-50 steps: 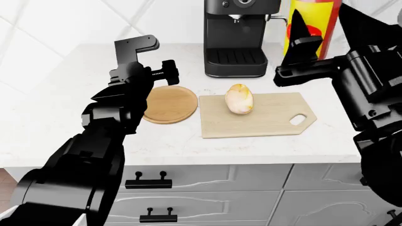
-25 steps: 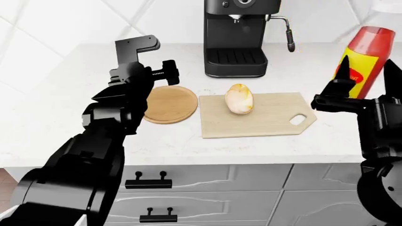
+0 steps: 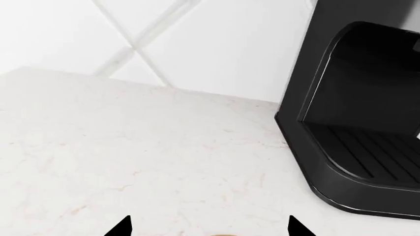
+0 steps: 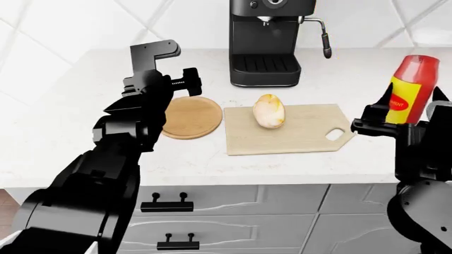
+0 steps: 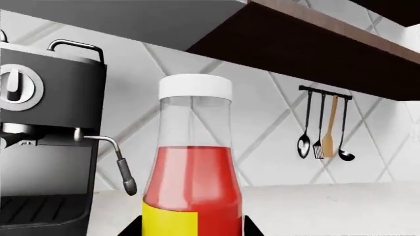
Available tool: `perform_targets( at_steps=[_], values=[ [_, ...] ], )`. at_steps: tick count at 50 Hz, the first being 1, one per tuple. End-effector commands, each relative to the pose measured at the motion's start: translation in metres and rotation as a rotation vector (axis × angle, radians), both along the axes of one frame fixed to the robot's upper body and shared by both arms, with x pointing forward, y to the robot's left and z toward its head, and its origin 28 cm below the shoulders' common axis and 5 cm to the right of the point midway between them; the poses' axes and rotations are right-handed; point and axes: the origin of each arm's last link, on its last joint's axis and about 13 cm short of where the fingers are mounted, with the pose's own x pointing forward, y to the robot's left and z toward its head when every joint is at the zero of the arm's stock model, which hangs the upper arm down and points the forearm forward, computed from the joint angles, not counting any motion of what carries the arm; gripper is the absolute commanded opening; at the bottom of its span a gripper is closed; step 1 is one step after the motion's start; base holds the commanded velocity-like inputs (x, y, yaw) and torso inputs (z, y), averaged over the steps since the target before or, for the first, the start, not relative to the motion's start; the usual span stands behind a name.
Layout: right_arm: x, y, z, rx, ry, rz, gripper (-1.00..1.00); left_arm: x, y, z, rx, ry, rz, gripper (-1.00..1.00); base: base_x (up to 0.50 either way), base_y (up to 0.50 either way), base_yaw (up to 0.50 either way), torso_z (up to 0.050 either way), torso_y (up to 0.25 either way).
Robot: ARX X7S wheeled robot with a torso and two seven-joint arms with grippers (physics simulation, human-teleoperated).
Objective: Pick the chicken breast from the plate and place it on the cutting board. Then pick the condiment bottle from the cabinet and place it next to the cutting board.
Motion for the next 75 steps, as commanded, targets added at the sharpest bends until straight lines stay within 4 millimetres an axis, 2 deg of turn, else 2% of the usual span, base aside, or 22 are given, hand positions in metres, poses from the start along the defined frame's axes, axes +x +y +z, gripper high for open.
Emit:
perform_targets(
  at_steps=[1, 34, 46, 57, 75],
  values=[
    [0.016, -0.003, -0.002, -0.061, 0.021, -0.045, -1.00, 0.000, 0.000, 0.000, 0.002, 0.000, -0.001, 1.00, 0.00, 0.00, 0.00, 0.000, 0.000],
    [0.036, -0.018, -0.039, -0.021, 0.117, -0.127, -1.00, 0.000, 0.000, 0.000, 0.005, -0.003, -0.002, 1.00, 0.00, 0.00, 0.00, 0.000, 0.001],
    [0.041, -0.016, -0.058, 0.001, 0.105, -0.137, -1.00, 0.000, 0.000, 0.000, 0.005, -0.004, -0.005, 1.00, 0.00, 0.00, 0.00, 0.001, 0.001],
    [0.051, -0.011, -0.083, 0.049, 0.078, -0.104, -1.00, 0.000, 0.000, 0.000, 0.006, -0.002, -0.006, 1.00, 0.00, 0.00, 0.00, 0.000, 0.000],
    [0.054, -0.010, -0.102, 0.067, 0.117, -0.102, -1.00, 0.000, 0.000, 0.000, 0.003, -0.003, -0.008, 1.00, 0.00, 0.00, 0.00, 0.000, 0.001]
  ],
)
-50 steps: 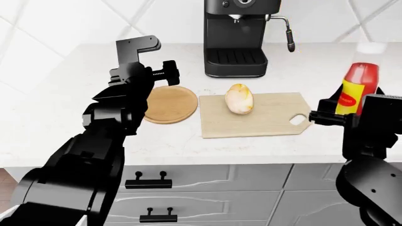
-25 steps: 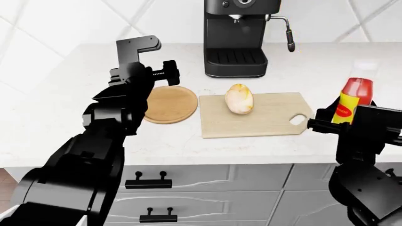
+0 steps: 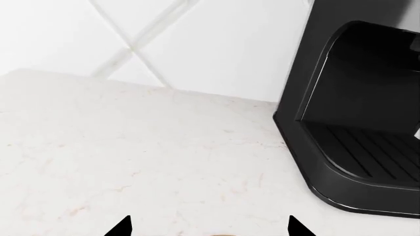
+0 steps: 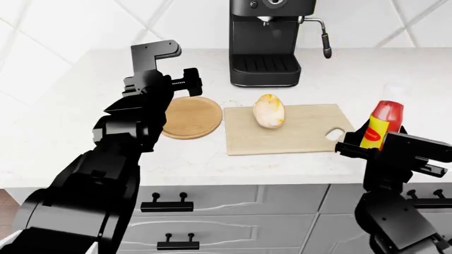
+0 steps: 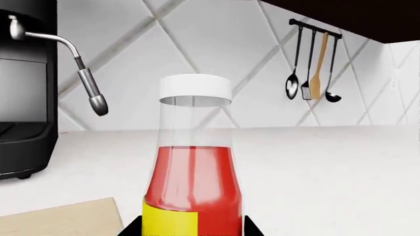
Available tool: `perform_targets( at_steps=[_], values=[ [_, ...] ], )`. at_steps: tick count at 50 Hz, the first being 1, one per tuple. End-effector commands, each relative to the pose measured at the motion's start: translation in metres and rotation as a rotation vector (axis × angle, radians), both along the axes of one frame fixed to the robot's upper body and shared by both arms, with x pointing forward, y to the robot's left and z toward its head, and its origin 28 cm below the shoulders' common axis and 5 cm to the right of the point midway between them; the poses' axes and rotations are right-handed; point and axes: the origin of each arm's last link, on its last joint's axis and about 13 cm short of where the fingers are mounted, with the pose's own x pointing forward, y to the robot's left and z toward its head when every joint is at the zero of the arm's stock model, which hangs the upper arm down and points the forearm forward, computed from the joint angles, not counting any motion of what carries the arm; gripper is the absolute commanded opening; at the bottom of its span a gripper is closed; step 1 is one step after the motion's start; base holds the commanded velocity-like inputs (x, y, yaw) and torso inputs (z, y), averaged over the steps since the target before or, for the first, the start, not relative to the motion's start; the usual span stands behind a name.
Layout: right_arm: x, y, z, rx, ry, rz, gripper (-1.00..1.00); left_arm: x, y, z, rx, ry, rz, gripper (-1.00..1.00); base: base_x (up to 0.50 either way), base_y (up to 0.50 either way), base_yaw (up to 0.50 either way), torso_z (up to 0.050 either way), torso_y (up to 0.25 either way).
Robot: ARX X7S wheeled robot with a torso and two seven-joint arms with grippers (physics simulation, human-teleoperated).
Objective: Pick the chicken breast from the plate and place it on the cutting board. Then pick the condiment bottle from the cabinet and place it next to the cutting board.
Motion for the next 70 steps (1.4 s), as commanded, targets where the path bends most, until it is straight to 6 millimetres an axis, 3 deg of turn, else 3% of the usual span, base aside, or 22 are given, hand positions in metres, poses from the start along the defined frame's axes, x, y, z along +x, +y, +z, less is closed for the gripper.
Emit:
perform_targets(
  at_steps=[1, 17, 18, 48, 61, 70],
  values=[
    [0.003, 0.000, -0.010, -0.013, -0.002, -0.001, -1.00, 0.000, 0.000, 0.000, -0.001, -0.001, -0.001, 1.00, 0.00, 0.00, 0.00, 0.000, 0.000],
    [0.003, 0.001, -0.028, -0.001, 0.039, 0.000, -1.00, 0.000, 0.000, 0.000, -0.002, -0.002, -0.002, 1.00, 0.00, 0.00, 0.00, 0.000, 0.000],
    [0.003, 0.001, -0.028, -0.002, 0.039, -0.003, 1.00, 0.000, 0.000, 0.000, -0.002, -0.002, -0.002, 1.00, 0.00, 0.00, 0.00, 0.000, 0.000],
    [0.000, -0.001, -0.027, 0.013, 0.027, 0.005, 1.00, 0.000, 0.000, 0.000, -0.001, -0.003, -0.004, 1.00, 0.00, 0.00, 0.00, 0.000, 0.000],
    [-0.026, 0.002, 0.013, 0.012, -0.091, 0.048, 1.00, 0.000, 0.000, 0.000, -0.002, -0.003, -0.005, 1.00, 0.00, 0.00, 0.00, 0.000, 0.000],
    [-0.035, 0.004, 0.019, 0.027, -0.123, 0.075, 1.00, 0.000, 0.000, 0.000, -0.005, -0.003, -0.004, 1.00, 0.00, 0.00, 0.00, 0.000, 0.000]
  ],
)
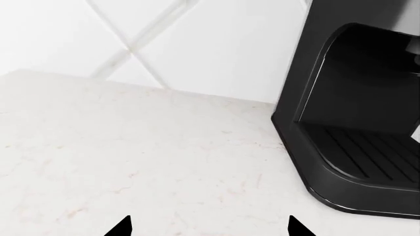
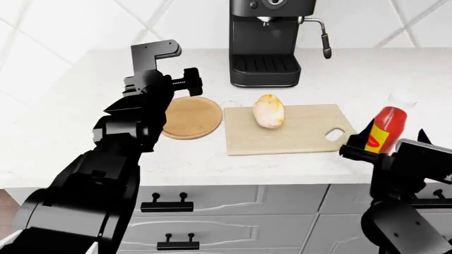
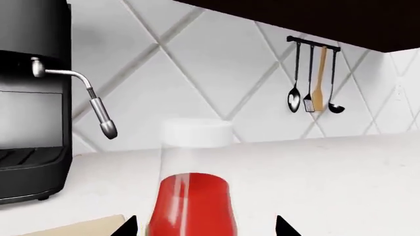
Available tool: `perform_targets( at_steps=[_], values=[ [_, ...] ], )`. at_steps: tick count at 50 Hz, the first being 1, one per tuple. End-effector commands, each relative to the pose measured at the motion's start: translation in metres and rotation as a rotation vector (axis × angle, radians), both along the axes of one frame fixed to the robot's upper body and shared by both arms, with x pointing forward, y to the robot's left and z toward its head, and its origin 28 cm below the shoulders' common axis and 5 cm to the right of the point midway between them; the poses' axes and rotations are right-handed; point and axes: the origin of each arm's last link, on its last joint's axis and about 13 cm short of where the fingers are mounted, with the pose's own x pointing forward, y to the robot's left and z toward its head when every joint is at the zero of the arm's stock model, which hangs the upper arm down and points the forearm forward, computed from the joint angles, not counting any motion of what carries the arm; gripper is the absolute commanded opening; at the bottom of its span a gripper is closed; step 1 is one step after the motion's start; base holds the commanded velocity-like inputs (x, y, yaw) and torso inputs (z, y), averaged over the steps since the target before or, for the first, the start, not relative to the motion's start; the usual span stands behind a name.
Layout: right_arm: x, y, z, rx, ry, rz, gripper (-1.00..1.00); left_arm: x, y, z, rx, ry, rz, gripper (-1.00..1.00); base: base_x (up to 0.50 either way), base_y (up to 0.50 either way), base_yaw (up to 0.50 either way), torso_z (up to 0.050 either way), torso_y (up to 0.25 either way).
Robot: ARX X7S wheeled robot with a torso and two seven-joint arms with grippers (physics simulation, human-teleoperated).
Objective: Pick the chicken breast from the plate and place it on the cutting board. Then pick the condiment bottle from the cabinet and place it next to the cutting board.
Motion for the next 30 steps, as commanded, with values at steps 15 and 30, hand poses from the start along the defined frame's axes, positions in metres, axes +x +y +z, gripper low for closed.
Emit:
perform_targets(
  at_steps=[15, 30],
  values=[
    [-0.041, 0.017, 0.022, 0.044, -0.118, 0.133, 1.00, 0.007, 0.013, 0.042, -0.145, -0.145, 0.055, 1.00, 0.00, 0.00, 0.00, 0.000, 0.000],
    [-0.085, 0.036, 0.075, 0.019, -0.265, 0.240, 1.00, -0.116, 0.023, 0.060, -0.109, -0.371, -0.001, 1.00, 0.00, 0.00, 0.00, 0.000, 0.000]
  ],
)
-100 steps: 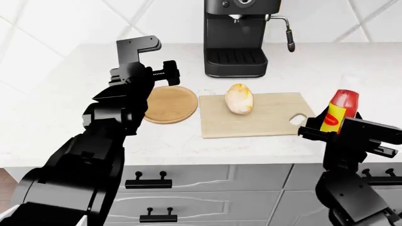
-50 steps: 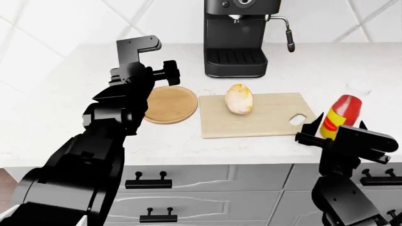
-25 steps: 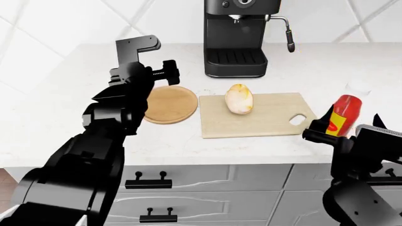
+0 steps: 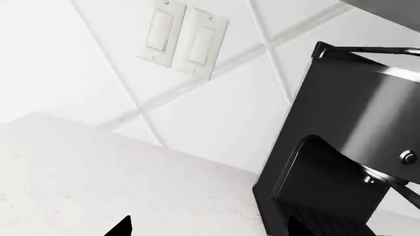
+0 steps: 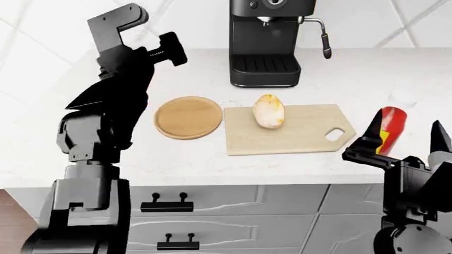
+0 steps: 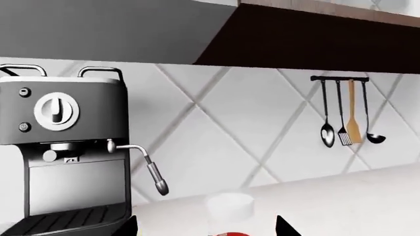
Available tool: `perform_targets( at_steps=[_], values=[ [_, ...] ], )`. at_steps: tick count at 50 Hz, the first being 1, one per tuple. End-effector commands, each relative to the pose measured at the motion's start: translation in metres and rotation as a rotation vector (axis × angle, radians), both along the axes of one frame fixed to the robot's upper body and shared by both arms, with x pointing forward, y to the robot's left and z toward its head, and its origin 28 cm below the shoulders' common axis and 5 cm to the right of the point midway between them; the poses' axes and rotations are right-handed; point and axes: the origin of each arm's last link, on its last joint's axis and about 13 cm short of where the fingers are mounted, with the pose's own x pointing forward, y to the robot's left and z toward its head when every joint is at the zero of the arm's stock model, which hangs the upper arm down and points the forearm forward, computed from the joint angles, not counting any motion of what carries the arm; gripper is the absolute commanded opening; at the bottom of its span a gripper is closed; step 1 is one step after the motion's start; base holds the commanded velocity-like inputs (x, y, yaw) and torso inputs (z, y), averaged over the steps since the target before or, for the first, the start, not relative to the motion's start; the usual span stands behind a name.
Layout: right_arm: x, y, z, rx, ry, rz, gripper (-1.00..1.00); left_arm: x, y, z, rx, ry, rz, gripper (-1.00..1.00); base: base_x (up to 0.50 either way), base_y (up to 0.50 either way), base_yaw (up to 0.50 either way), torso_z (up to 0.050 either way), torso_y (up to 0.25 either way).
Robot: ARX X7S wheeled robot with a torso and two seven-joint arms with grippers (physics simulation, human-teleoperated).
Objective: Pick the chicken breast from the plate and place it on the cutting board. Then pick the condiment bottle from the cabinet and place it next to the cutting board.
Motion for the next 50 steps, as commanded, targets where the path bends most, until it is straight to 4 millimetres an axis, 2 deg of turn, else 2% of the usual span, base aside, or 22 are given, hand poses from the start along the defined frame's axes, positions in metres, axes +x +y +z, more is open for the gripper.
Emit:
perform_targets(
  at_steps=[1, 6, 11, 16, 21, 27, 31, 40, 50],
  values=[
    [-0.034, 0.016, 0.039, -0.022, -0.091, 0.083, 1.00, -0.097, 0.008, 0.009, 0.074, -0.181, -0.028, 1.00, 0.00, 0.00, 0.00, 0.000, 0.000],
    [-0.044, 0.023, 0.056, -0.052, -0.077, 0.135, 1.00, -0.129, 0.011, -0.003, 0.131, -0.219, -0.042, 1.00, 0.00, 0.00, 0.00, 0.000, 0.000],
    [-0.049, 0.029, 0.070, -0.070, -0.073, 0.163, 1.00, -0.141, 0.015, -0.015, 0.160, -0.230, -0.026, 1.00, 0.00, 0.00, 0.00, 0.000, 0.000],
    [-0.052, 0.038, 0.084, -0.082, -0.089, 0.205, 1.00, -0.155, 0.019, -0.039, 0.164, -0.222, -0.052, 1.00, 0.00, 0.00, 0.00, 0.000, 0.000],
    [-0.056, 0.045, 0.089, -0.080, -0.096, 0.250, 1.00, -0.174, 0.024, -0.054, 0.108, -0.256, -0.058, 1.00, 0.00, 0.00, 0.00, 0.000, 0.000],
    [-0.064, 0.049, 0.087, -0.088, -0.105, 0.291, 1.00, -0.190, 0.029, -0.048, 0.076, -0.371, -0.006, 1.00, 0.00, 0.00, 0.00, 0.000, 0.000],
    [-0.069, 0.052, 0.085, -0.097, -0.112, 0.320, 1.00, -0.204, 0.032, -0.038, 0.012, -0.441, -0.005, 1.00, 0.00, 0.00, 0.00, 0.000, 0.000],
    [-0.087, 0.054, 0.093, -0.096, -0.165, 0.324, 1.00, -0.226, 0.040, -0.022, -0.037, -0.583, 0.046, 1.00, 0.00, 0.00, 0.00, 0.000, 0.000],
    [-0.097, 0.050, 0.097, -0.060, -0.213, 0.301, 1.00, -0.231, 0.043, -0.017, -0.055, -0.616, 0.060, 1.00, 0.00, 0.00, 0.00, 0.000, 0.000]
  ],
)
